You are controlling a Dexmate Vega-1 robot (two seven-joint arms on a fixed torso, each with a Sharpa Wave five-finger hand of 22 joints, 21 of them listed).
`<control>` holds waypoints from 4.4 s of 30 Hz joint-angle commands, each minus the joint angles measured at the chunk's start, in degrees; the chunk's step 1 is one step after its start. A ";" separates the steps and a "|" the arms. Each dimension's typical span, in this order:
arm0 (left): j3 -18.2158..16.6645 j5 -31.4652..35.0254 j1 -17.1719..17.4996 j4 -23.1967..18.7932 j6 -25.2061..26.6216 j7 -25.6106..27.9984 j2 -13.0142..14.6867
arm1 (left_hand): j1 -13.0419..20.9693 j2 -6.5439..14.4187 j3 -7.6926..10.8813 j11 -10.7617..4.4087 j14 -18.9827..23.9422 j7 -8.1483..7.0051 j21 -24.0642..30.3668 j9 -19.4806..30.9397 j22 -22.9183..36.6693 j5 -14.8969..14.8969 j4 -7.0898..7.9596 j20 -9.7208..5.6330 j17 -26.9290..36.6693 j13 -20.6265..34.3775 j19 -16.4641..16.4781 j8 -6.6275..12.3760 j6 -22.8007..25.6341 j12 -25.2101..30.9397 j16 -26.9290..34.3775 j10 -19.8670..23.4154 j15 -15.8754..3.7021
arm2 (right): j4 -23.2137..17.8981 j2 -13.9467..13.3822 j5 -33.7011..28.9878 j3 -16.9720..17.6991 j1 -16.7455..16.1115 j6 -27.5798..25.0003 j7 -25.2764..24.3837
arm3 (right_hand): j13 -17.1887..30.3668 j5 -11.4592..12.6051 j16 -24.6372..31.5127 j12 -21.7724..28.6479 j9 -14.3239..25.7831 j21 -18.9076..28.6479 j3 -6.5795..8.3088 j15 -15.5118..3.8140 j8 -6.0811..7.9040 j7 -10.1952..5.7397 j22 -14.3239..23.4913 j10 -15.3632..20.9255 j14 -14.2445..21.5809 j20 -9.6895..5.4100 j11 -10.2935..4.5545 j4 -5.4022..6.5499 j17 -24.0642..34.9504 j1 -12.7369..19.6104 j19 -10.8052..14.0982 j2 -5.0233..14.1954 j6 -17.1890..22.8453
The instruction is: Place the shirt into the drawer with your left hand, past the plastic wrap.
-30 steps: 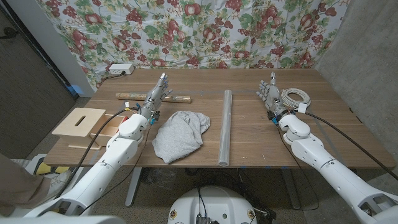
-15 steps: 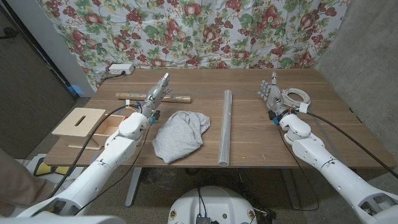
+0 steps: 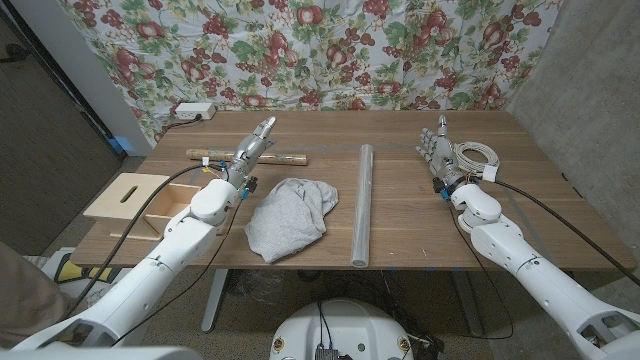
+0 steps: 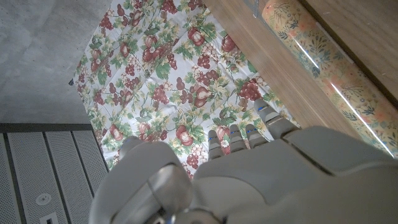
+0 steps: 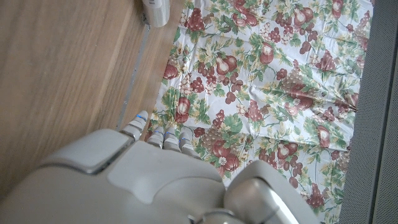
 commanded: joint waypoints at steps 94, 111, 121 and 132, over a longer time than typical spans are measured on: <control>3.96 14.96 9.19 -24.49 17.66 13.85 18.69 | 2.48 0.52 0.10 -3.21 3.66 -0.74 1.05 0.22 0.30 -1.92 -1.22 0.60 0.17 0.27 0.95 0.45 7.16 1.08 1.07 5.33 -0.83 | -1.60 -0.70 -0.87 -0.04 -1.44 1.54 0.39 | 0.32 -0.68 0.35 0.40 0.30 0.19 0.68 0.65 0.41 -3.18 0.15 -0.70 -0.76 1.11 0.02 -0.85 0.22 1.12 -0.55 0.47 0.38; 5.43 18.49 9.59 -21.83 10.66 17.96 20.35 | 3.91 0.70 0.46 -3.46 1.57 -1.42 0.84 0.23 0.28 -1.75 -1.98 -0.23 0.17 0.29 0.73 -0.36 6.83 0.99 0.46 6.26 -1.44 | -2.18 -0.82 -0.83 0.14 -1.62 1.42 0.01 | 0.31 -0.76 0.35 0.45 0.30 0.19 0.75 0.58 0.42 -3.15 0.15 -0.63 -0.75 1.17 0.01 -0.86 0.22 1.12 -0.56 0.53 0.50; 5.83 18.67 9.43 -22.16 9.62 16.61 23.19 | 4.42 0.72 0.57 -3.74 1.48 -1.50 0.86 0.25 0.28 -1.56 -2.27 -0.44 0.17 0.30 0.91 -0.12 7.80 0.96 0.53 6.49 -1.69 | -1.61 -0.49 -0.86 0.03 -1.44 1.67 0.05 | 0.31 -0.80 0.35 0.46 0.30 0.19 0.78 0.52 0.41 -3.06 0.15 -0.62 -0.72 1.18 -0.01 -0.86 0.22 1.11 -0.55 0.55 0.53; 6.63 19.41 9.20 -23.06 10.10 16.29 24.84 | 4.93 0.71 0.67 -3.66 1.52 -1.53 0.80 0.26 0.28 -1.33 -2.57 -0.39 0.17 0.31 0.87 0.01 8.56 0.93 0.63 6.74 -1.64 | -1.79 -0.58 -1.00 0.00 -1.53 1.36 -0.28 | 0.31 -0.83 0.34 0.45 0.30 0.18 0.82 0.55 0.39 -3.01 0.15 -0.65 -0.74 1.17 -0.01 -0.87 0.22 1.12 -0.59 0.57 0.52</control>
